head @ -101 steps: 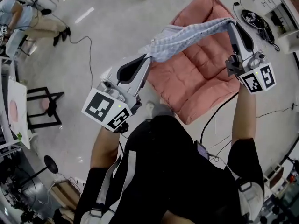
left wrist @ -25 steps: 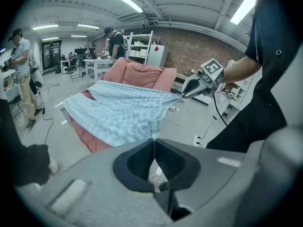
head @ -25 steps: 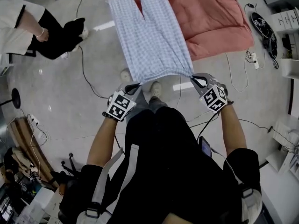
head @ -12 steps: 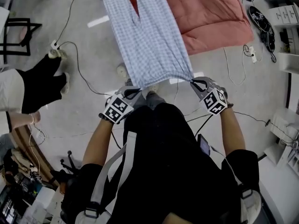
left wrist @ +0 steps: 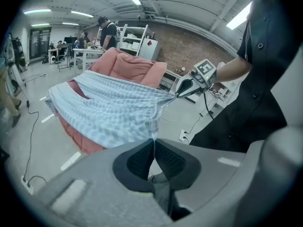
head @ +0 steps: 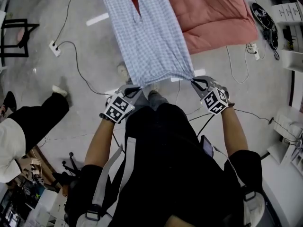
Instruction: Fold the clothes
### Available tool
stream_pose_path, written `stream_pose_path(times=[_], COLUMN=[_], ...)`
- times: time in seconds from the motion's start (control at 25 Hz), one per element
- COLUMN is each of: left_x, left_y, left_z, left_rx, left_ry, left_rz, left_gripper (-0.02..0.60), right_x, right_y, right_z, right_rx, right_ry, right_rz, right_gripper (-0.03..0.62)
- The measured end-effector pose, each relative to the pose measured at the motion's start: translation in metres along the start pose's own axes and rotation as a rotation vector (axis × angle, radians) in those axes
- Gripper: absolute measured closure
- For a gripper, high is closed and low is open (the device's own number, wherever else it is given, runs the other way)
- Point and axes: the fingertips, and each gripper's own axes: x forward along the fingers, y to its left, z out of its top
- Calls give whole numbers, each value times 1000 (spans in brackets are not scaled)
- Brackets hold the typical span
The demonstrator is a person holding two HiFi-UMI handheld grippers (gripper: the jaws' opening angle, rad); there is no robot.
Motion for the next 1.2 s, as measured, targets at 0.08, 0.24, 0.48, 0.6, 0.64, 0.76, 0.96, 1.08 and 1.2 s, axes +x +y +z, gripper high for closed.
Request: stream_pose_path(times=[0.08,0.24,0.48,0.6,0.64,0.76,0.96,1.08,1.2], left_x=[2,8,20,32,37,50,68,75,79], left_y=[0,3,17,26,28,27,29,34,32], left_z=[-3,-12,-27,-39,-42,-53,-77,-86,-95], left_rx=[2,-13,-70,-80,-81,-84,-111,-138,-156], left_ry=[11,32,56,78,84,95,108,99,109], left_rz=[-3,0,-14,-23,-27,-41,-24,-14,-18], left_gripper=[566,566,566,566,566,565,561,515,465], right_x=[3,12,38,58,65,82,103,114,119], right_y=[-2,1,1,3,3,6,8,10,18], right_z=[0,-2,-10,-23,-29,-45,-64,-72,-79], right_rx=[1,-5,18,10,6,5,12,5,8], right_ry=[6,27,59,86,97,123,142,160,178], right_rz=[1,20,61,84,89,95,92,103,127], right_gripper=[559,559,557,557,557,557,552,494,464])
